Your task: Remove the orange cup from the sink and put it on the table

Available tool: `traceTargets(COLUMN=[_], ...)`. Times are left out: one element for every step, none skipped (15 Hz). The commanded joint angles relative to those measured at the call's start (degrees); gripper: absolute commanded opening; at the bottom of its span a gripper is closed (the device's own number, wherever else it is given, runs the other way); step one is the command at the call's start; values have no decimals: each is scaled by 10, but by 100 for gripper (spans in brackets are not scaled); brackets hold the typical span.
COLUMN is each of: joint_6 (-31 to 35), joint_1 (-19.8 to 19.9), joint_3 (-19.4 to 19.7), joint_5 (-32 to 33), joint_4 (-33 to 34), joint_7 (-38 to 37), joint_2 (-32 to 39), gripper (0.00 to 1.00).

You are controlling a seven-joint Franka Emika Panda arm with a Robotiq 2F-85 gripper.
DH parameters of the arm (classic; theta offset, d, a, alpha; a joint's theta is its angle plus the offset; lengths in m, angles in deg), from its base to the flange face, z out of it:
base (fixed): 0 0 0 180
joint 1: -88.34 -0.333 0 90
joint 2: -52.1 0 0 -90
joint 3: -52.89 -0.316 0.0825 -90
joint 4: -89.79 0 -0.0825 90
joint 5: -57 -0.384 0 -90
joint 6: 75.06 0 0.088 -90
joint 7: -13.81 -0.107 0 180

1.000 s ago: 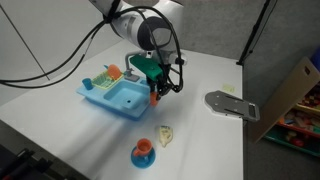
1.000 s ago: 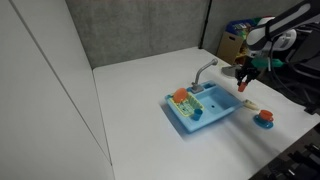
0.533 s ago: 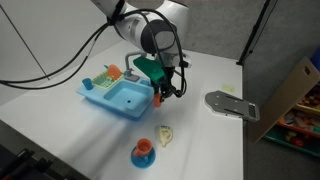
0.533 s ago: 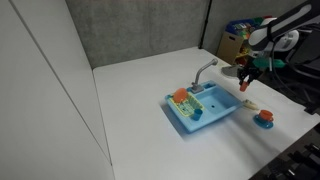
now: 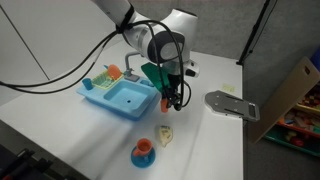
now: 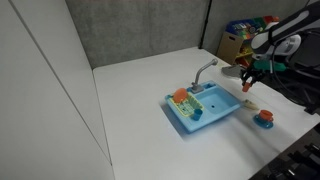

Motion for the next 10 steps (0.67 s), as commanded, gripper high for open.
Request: traceTargets(joint_6=[-7,-8,-6,-6,-5,-4,-1,0,3,7], joint_1=[7,8,11,13,18,21,23,26,30,33], joint_3=[7,9,10,10,7,6,6,5,3,2], joint_5=[-13,-13,-15,-16,-20,-24,-27,-31,-36,-41], joint_4=[44,51,59,66,75,82,90,97,104,109], joint_7=[-31,-37,-43,-48,-47,-49,-50,-48,-46,-45], joint_2=[35,42,49,57,65,73,81,88,95,102], gripper=[17,17,17,17,17,17,17,17,17,17])
